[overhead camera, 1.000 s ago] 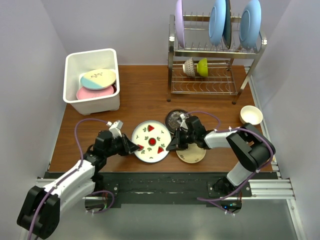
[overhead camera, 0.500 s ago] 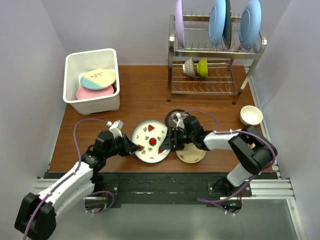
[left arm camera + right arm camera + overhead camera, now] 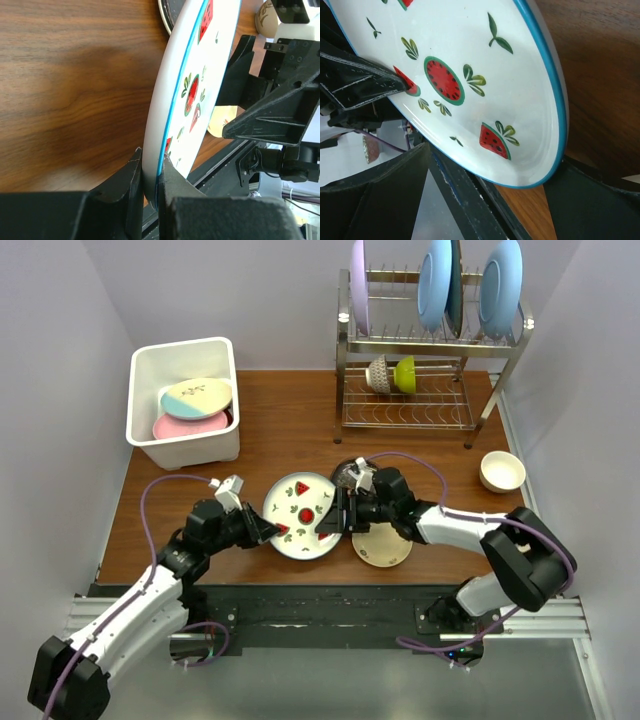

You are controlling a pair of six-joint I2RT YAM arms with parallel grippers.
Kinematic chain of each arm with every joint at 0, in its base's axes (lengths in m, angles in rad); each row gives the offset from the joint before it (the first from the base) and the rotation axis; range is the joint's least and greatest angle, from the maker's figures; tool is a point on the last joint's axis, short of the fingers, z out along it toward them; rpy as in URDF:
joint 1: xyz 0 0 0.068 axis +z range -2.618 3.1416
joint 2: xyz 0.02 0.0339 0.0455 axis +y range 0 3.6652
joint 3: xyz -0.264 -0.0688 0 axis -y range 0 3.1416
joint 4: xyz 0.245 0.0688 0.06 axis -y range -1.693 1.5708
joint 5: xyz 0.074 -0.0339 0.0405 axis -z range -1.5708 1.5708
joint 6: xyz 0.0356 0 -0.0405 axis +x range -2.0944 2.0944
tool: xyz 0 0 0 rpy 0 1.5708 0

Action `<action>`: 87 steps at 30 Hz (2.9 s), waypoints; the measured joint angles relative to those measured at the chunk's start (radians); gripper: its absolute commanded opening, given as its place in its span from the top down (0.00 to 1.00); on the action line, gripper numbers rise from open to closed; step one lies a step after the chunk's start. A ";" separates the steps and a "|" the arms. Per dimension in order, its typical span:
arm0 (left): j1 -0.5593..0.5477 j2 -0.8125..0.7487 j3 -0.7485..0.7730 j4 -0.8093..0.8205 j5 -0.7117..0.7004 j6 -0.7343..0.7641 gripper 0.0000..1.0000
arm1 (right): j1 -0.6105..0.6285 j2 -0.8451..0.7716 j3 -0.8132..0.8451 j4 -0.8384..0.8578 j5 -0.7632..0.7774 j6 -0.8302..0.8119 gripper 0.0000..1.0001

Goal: Place the plates into the plastic bin on the countertop
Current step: Place the plate in the plastic bin.

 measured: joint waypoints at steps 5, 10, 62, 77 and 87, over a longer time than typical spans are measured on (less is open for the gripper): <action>-0.003 -0.012 0.026 -0.034 -0.026 -0.002 1.00 | 0.000 -0.047 0.000 -0.025 0.016 -0.013 0.01; -0.003 -0.021 0.052 -0.060 -0.060 -0.005 1.00 | 0.000 -0.130 0.000 -0.079 0.044 -0.046 0.01; 0.287 0.541 0.771 -0.014 0.111 0.080 1.00 | 0.000 -0.413 -0.051 -0.438 0.203 -0.142 0.01; 0.484 0.689 0.949 0.007 0.241 0.056 1.00 | 0.000 -0.397 -0.064 -0.437 0.201 -0.138 0.01; 0.618 0.772 0.949 0.089 0.332 -0.034 1.00 | 0.000 -0.380 -0.075 -0.432 0.201 -0.138 0.01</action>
